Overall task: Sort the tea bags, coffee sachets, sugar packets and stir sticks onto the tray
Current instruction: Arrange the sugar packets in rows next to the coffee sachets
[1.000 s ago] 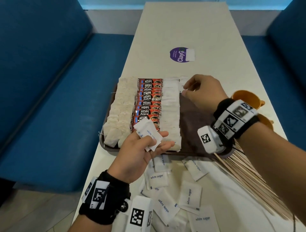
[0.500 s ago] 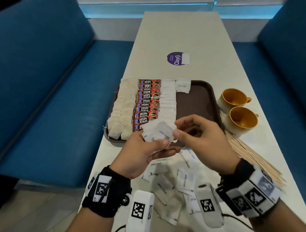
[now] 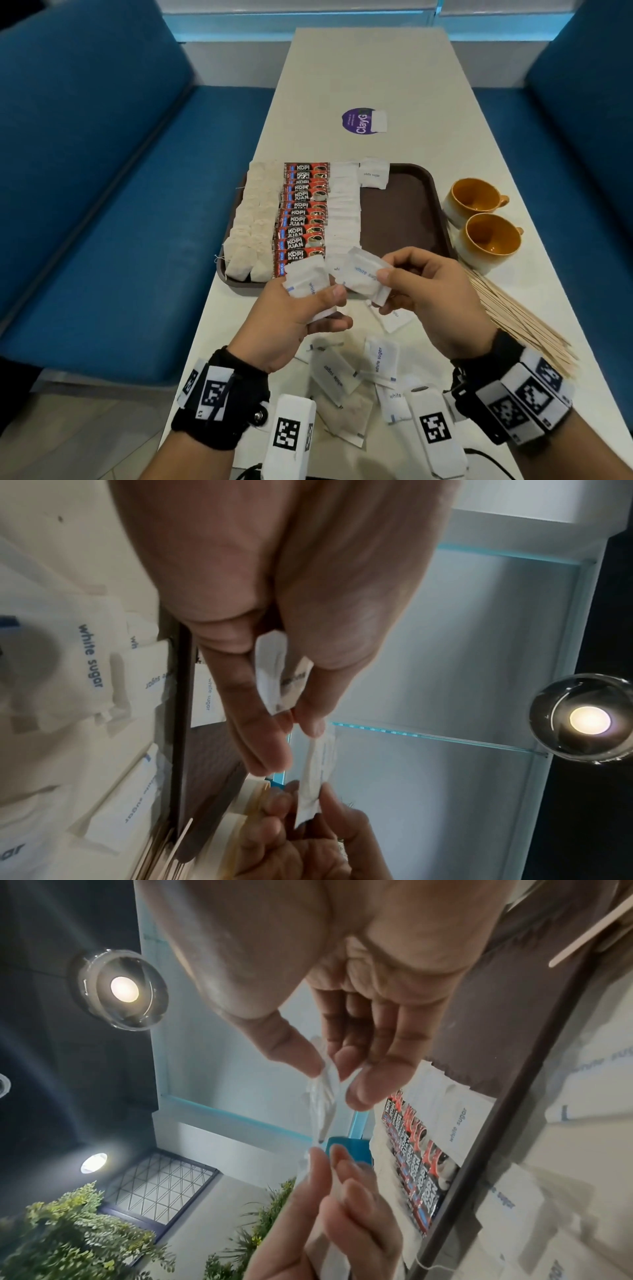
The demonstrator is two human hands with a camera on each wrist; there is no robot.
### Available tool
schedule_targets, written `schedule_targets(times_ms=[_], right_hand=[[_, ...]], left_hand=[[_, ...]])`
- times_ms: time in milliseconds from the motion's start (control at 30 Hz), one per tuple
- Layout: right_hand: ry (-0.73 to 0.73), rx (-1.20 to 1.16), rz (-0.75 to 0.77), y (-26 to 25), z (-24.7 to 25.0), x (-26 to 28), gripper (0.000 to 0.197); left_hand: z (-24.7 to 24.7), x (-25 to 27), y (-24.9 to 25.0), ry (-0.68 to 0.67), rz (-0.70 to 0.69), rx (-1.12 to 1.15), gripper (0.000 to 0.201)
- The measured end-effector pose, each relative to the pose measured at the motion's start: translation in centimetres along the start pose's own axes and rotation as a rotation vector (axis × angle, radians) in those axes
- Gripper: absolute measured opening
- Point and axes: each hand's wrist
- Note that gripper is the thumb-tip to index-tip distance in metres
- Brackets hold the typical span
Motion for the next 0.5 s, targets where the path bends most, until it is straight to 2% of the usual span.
schedule_targets(times_ms=[133, 267, 367, 500], right_hand=[[0.022, -0.004, -0.056, -0.2, 0.4, -0.1, 0.007], [-0.038, 0.001, -0.013, 0.1, 0.1, 0.1, 0.011], [-0.101, 0.024, 0.026, 0.2, -0.1, 0.1, 0.015], [-0.146, 0.044, 0.006, 0.1, -0.1, 0.2, 0.016]], left_hand=[[-0.1, -0.5, 0.0, 0.044, 0.007, 0.070, 0.025], [-0.6, -0.7, 0.0, 0.026, 0.002, 0.009, 0.045], [-0.8, -1.0, -0.2, 0.060, -0.017, -0.063, 0.033], [-0.6, -1.5, -0.6, 0.168, -0.024, -0.015, 0.029]])
Point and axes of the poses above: each hand's wrist, its own x-axis away from the middle knuckle, its own z-axis out of the back of the hand, y = z × x, and after that the axes turned 8 degrees about y, right-handed
